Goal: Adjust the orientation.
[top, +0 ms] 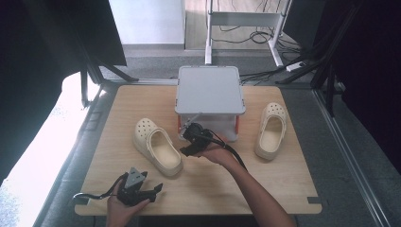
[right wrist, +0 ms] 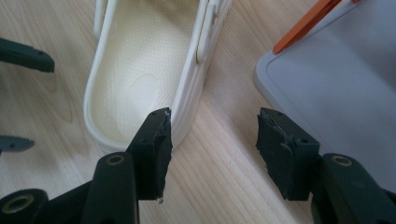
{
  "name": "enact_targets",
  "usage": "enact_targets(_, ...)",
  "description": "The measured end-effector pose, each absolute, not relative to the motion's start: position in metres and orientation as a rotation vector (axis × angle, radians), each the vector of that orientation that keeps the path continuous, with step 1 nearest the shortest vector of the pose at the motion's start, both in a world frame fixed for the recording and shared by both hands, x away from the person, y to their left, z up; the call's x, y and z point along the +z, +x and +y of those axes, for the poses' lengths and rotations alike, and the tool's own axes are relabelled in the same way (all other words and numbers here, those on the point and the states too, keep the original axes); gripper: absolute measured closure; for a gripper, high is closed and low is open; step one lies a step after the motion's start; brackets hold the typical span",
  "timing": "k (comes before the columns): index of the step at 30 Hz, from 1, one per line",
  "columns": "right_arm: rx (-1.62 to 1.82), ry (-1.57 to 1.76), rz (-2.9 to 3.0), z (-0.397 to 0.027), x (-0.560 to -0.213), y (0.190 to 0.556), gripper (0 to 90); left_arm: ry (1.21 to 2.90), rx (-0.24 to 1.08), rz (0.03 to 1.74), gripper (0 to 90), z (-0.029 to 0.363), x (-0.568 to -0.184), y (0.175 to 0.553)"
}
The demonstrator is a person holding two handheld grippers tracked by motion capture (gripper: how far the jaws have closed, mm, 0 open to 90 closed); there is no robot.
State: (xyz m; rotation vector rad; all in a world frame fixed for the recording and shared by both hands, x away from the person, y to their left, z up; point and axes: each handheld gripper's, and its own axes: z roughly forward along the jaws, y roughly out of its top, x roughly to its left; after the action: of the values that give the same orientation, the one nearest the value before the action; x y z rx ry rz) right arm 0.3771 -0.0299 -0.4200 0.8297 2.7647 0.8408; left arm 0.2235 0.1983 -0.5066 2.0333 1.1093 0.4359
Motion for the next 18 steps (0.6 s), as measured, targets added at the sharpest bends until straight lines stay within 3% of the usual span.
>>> enact_targets(18,0.84,0.823,2.778,-0.002,-0.43,0.39,47.1,2.034,0.438,1.109,24.9,0.199,-0.506,0.223)
